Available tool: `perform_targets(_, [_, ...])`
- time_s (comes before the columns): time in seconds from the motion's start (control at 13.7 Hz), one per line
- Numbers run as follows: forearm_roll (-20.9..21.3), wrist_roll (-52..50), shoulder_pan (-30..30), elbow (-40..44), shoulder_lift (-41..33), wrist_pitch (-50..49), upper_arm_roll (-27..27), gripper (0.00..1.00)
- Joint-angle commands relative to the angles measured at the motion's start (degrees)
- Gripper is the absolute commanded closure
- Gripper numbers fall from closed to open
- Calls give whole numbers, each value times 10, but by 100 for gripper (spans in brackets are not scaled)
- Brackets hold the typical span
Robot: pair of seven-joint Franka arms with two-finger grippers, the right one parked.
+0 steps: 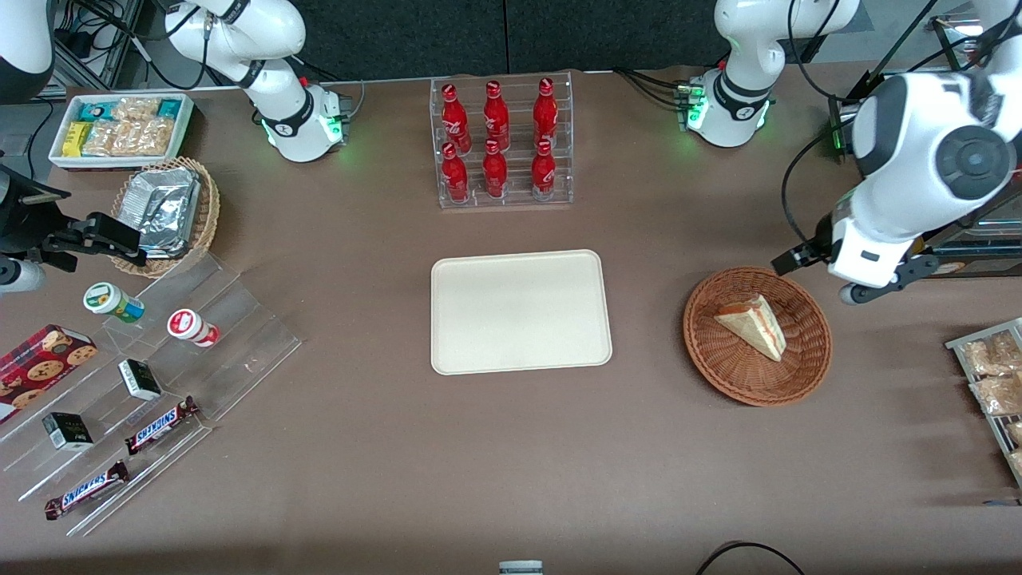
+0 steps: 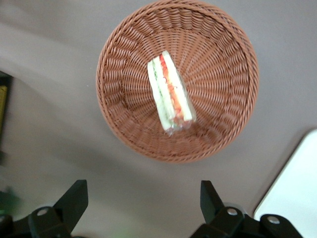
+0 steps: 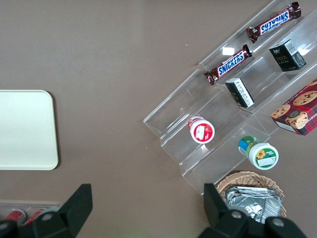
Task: Place sandwich from basket to tray
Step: 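Move the left gripper over the wrapped sandwich in the wicker basket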
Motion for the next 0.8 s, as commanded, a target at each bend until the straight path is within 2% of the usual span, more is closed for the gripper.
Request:
perform_targets(0.0, [10,-80,-4,-79,-20,96,-3,0])
perform_targets(0.29, [10,-179,-4,-113,5,190,-3,0])
perform_targets(0.59, [11,-189,-3,-156,37,286,-2,0])
perform_targets(0.73, [11,-189,-3,-161,55,305,-2,0])
